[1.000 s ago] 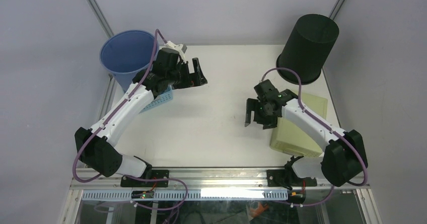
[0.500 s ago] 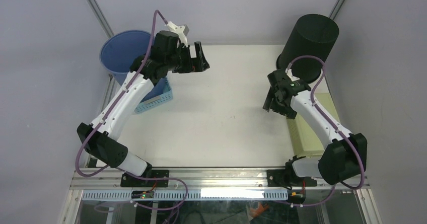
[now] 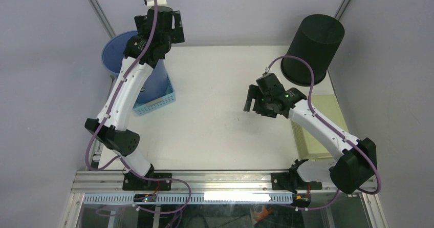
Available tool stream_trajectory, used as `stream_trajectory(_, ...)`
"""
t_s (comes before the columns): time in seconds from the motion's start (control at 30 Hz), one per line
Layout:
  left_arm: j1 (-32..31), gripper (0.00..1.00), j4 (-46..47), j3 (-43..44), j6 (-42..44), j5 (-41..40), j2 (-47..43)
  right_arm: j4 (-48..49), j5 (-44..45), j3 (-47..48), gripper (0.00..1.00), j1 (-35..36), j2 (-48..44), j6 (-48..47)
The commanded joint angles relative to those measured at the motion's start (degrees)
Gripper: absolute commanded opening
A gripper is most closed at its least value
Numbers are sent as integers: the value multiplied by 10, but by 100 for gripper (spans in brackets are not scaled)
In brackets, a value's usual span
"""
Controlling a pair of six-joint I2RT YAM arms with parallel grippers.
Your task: Turn the large container upside down
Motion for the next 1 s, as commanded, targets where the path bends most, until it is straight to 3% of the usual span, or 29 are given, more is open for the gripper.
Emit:
stream_trajectory(0.0,61,99,-21,10,27,-69,47,30,-15,-5,83,0,-15,9)
stream_trajectory(0.17,95,96,-38,-17,17,-27,76,35,-15,-22,83,0,-27,16)
stream_trajectory(0.27,110,85,-42,-35,7,0,86,38,-16,-25,83,0,-25,15)
stream_trajectory(0.37,110,65,-49,-37,6,8,86,32,-17,-16,83,0,-18,13)
stream_trajectory(0.53,110,19,-51,-29,16,61,64,40,-22,-8,83,1,-10,12)
stream_trajectory(0.63,108,0,-58,-20,16,85,48,47,-34,-3,83,0,0,13)
stream_trajectory(0.77,80,0,-65,-5,29,87,25,54,-46,2,83,1,12,19)
stream_trajectory(0.97,-29,0,-74,45,80,-13,20,89,-85,4,83,8,29,34)
